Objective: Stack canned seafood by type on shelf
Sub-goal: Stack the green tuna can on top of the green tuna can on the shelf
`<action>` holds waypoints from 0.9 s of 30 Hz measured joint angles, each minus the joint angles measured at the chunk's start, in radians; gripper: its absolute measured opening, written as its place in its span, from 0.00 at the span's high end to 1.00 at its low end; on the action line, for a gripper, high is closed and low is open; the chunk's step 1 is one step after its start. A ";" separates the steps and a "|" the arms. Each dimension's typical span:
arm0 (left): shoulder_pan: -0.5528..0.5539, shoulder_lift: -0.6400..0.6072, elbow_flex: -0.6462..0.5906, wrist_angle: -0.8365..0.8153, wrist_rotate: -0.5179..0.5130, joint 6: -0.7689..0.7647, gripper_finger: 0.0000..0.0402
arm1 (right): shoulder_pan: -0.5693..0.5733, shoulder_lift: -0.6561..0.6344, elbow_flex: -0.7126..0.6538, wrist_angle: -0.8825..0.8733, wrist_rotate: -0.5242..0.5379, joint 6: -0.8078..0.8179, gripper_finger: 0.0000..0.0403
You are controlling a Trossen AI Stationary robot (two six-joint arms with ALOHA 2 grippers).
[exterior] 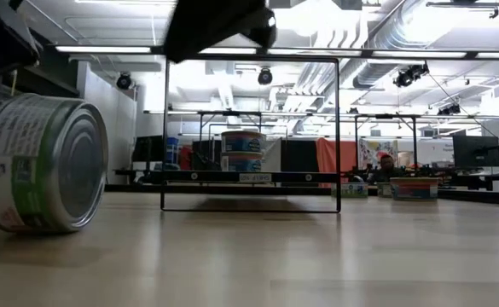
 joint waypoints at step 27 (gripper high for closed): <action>0.004 -0.296 0.082 -0.298 0.117 0.120 1.00 | -0.034 0.002 0.070 -0.031 -0.036 0.060 0.85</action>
